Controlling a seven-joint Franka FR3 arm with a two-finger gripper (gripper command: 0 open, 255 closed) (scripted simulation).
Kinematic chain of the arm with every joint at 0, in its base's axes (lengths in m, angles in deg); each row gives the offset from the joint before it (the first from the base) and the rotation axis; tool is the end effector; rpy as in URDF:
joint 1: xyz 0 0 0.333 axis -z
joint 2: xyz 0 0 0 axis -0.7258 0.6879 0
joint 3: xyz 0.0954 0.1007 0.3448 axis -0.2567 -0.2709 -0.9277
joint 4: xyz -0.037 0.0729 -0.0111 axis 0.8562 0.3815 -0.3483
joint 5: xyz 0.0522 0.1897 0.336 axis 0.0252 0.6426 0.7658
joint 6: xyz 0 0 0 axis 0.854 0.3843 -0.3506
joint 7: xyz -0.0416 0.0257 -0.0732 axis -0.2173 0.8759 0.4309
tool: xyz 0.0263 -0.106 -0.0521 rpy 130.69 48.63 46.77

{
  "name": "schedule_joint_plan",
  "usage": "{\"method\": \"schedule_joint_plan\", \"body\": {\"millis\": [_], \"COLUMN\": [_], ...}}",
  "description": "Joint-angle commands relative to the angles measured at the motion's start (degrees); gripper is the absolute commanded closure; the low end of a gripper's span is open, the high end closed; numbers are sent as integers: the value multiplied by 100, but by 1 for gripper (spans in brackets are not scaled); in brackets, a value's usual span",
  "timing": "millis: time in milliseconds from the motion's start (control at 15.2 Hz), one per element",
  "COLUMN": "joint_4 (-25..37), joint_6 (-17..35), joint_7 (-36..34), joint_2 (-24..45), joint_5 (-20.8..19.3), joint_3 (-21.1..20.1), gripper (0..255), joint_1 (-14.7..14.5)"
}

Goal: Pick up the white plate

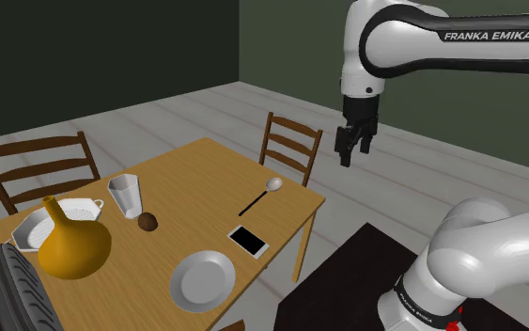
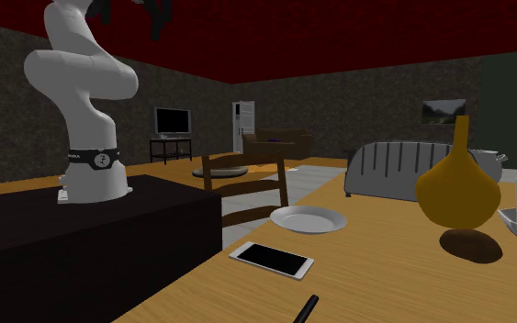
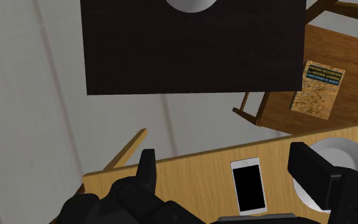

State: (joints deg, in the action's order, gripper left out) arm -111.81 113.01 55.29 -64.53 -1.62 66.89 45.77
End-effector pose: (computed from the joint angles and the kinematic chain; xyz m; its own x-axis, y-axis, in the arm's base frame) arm 0.2602 0.0130 0.5681 0.9829 0.0101 -0.1837 0.0201 -0.9984 0.0527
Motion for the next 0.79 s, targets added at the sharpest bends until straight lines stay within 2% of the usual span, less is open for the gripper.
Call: {"method": "schedule_joint_plan", "body": {"millis": [0,396,726], "joint_4": [0,-1057,-1729], "joint_6": [0,1460,2810], "joint_7": [0,-10,109], "joint_2": [0,99,521], "joint_5": [0,535,1079], "joint_3": [0,159,264], "gripper": [0,0,0], "joint_1": [0,-97,-279]}}
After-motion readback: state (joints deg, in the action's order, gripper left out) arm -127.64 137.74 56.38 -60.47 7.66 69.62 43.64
